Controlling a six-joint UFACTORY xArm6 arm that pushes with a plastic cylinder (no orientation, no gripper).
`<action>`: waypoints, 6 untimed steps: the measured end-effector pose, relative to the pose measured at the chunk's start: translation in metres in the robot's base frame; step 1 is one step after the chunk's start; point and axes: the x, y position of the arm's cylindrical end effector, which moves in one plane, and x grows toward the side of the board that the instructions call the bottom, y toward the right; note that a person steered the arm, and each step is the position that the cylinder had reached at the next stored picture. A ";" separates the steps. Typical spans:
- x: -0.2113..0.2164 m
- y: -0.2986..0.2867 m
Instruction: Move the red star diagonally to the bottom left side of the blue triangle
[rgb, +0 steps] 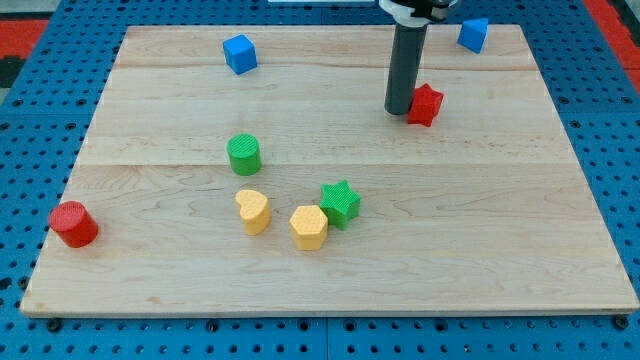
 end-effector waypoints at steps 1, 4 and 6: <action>0.018 -0.014; -0.013 0.033; 0.003 -0.011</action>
